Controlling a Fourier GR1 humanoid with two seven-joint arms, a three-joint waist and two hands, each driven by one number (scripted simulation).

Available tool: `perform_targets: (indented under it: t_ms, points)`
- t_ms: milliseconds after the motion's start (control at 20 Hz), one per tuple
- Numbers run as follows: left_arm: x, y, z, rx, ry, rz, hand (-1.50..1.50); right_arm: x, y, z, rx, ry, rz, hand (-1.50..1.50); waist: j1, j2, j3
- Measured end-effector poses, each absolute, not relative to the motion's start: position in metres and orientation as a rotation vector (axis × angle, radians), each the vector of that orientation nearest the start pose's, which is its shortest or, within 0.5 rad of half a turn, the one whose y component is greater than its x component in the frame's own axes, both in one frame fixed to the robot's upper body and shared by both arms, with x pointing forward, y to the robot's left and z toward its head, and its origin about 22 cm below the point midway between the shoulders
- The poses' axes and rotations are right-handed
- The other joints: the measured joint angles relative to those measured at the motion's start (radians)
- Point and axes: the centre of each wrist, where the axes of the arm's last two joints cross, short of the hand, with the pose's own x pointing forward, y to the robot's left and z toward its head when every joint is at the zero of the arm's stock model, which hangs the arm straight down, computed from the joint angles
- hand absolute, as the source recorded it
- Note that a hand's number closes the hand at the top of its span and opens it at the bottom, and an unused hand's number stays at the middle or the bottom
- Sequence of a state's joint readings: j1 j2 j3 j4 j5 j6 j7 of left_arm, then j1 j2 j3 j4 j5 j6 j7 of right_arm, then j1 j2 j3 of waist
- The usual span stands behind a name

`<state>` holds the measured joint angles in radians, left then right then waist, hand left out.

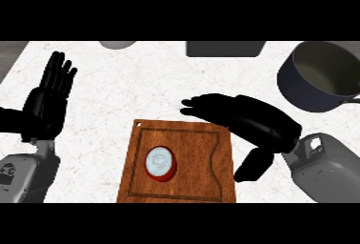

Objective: Pick the can from the cutting board and place it in the pot

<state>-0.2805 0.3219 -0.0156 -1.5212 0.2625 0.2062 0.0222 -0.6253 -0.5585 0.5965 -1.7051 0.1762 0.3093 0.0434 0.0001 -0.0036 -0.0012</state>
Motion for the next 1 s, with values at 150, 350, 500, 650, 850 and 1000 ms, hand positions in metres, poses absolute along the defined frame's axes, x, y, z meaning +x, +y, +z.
perform_targets:
  t_ms: [150,350,500,650,850,1000]
  points:
    - [0.302,0.268,0.084,0.106,-1.76,0.045,0.0,0.287,-0.131,0.161,-0.056,-1.699,1.602,-1.5,0.003,0.001,0.0]
    - [0.3,0.271,0.079,0.105,-1.757,0.045,0.0,0.281,-0.107,0.157,-0.084,-1.617,1.626,-1.5,0.003,0.002,0.0]
    - [0.303,0.273,0.077,0.112,-1.76,0.049,0.0,0.275,-0.098,0.145,-0.083,-1.563,1.644,-1.5,0.002,0.003,0.001]
    - [0.305,0.268,0.072,0.111,-1.758,0.053,0.0,0.273,-0.086,0.139,-0.077,-1.526,1.661,-1.5,0.002,0.003,0.001]
    - [0.302,0.268,0.075,0.11,-1.761,0.055,0.0,0.267,-0.076,0.121,-0.072,-1.525,1.673,-1.5,0.003,0.003,0.001]
    - [0.304,0.268,0.076,0.11,-1.761,0.051,0.0,0.263,-0.07,0.114,-0.06,-1.553,1.67,-1.5,0.002,0.003,0.001]
